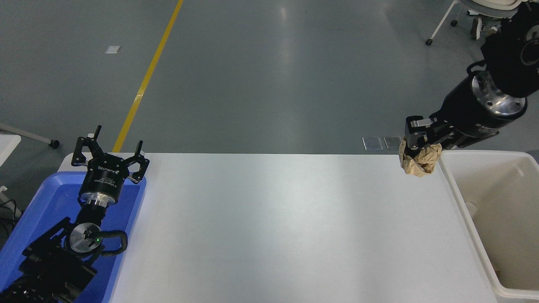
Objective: Pick up paper ball place in dustbin
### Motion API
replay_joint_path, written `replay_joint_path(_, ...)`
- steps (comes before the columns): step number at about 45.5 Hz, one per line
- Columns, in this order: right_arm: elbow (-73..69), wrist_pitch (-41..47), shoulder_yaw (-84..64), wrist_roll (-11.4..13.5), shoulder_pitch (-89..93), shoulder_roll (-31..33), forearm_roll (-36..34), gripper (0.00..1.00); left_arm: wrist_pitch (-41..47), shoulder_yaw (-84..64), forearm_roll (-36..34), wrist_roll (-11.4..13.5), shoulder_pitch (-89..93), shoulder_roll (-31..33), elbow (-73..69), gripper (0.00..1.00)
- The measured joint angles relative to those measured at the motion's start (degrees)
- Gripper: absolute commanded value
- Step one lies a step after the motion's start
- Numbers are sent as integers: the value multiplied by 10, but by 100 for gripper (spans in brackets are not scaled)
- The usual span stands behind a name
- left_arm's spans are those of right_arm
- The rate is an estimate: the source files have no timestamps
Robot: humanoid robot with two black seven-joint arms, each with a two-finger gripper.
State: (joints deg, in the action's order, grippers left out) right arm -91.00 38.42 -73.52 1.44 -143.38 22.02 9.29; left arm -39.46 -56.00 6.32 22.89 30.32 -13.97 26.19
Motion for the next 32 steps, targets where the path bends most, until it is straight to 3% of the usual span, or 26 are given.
replay_joint_path(11, 8, 7, -37, -1, -10, 50, 60, 0, 0, 0, 0, 0, 0, 0, 0, 100)
replay_joint_path(21, 93, 8, -44, -1, 63, 187, 181, 0, 0, 0, 0, 0, 0, 0, 0, 100)
replay_joint_path(32, 246, -17, 78, -11, 257, 322, 243, 0, 0, -1, 0, 0, 0, 0, 0, 100)
